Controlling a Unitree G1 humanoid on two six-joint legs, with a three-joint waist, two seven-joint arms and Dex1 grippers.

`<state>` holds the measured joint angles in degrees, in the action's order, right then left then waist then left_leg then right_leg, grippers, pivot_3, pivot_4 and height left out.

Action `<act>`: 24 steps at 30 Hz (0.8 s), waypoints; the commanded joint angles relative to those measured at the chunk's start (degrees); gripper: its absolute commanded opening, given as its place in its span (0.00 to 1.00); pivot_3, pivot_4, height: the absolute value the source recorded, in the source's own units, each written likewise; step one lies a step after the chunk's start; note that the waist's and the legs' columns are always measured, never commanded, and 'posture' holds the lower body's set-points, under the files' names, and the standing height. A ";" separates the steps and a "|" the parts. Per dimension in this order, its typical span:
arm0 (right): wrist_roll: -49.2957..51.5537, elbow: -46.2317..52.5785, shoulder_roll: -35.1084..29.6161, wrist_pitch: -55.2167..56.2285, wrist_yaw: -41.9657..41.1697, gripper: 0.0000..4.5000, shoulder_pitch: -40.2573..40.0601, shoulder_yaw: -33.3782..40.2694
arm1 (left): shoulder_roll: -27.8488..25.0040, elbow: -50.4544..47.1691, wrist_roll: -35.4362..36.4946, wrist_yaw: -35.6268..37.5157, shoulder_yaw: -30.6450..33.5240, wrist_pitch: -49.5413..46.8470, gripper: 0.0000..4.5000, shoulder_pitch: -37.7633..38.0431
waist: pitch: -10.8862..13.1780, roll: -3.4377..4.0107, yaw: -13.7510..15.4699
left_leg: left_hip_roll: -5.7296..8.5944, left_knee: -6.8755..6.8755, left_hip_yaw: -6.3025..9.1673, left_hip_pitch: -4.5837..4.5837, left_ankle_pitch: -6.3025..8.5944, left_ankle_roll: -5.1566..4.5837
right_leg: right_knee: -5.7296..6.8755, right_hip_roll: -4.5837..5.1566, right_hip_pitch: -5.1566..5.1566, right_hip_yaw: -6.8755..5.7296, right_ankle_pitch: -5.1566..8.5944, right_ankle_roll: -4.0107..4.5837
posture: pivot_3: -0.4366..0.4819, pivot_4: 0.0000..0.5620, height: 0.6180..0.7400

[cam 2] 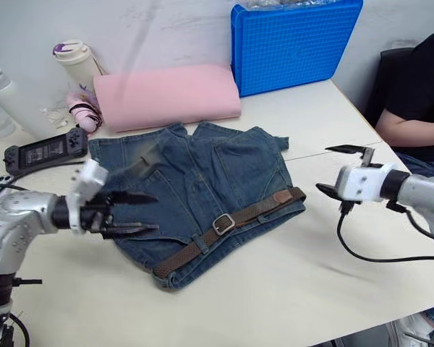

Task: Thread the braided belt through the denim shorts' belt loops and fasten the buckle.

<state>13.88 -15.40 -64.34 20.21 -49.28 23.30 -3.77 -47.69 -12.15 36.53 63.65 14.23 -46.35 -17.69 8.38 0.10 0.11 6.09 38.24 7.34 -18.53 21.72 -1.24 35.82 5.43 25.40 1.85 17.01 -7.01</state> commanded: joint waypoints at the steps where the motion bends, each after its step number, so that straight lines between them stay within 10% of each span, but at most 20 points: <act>1: 13.94 7.44 1.39 -20.09 -2.84 1.00 -0.45 6.36 | -0.10 1.37 -1.04 -4.23 5.58 3.22 1.00 2.49 | 0.00 0.00 0.00 | 0.00 -0.01 0.00 0.00 0.00 0.00 | 0.00 0.00 0.00 -0.01 0.00 0.00 | 0.48 0.27 1.00; 12: 20.86 14.68 10.89 -41.65 0.72 1.00 -3.82 12.52 | 7.65 -1.74 -3.15 -13.56 13.33 13.08 1.00 18.92 | 0.03 -0.05 0.22 | 0.00 -0.07 0.02 -0.04 0.05 -0.02 | -0.15 0.05 0.02 0.01 -0.02 -0.04 | 0.48 0.27 1.00; 24: 20.68 15.58 14.71 -43.37 3.87 1.00 -6.74 16.93 | 15.75 -3.30 -6.85 -22.41 11.45 20.51 1.00 21.16 | 0.14 0.34 -0.06 | 1.70 0.78 4.39 -1.05 -0.46 -0.08 | 0.13 2.12 -1.23 -3.47 0.12 0.17 | 0.48 0.27 1.00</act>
<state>33.90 -1.66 -50.69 -22.51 -47.27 18.29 7.64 -35.57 -13.65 31.23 45.85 25.84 -30.00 3.49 8.52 0.44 0.05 8.10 39.02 12.25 -19.75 21.01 -1.33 35.92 7.82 24.10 -1.88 17.13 -6.84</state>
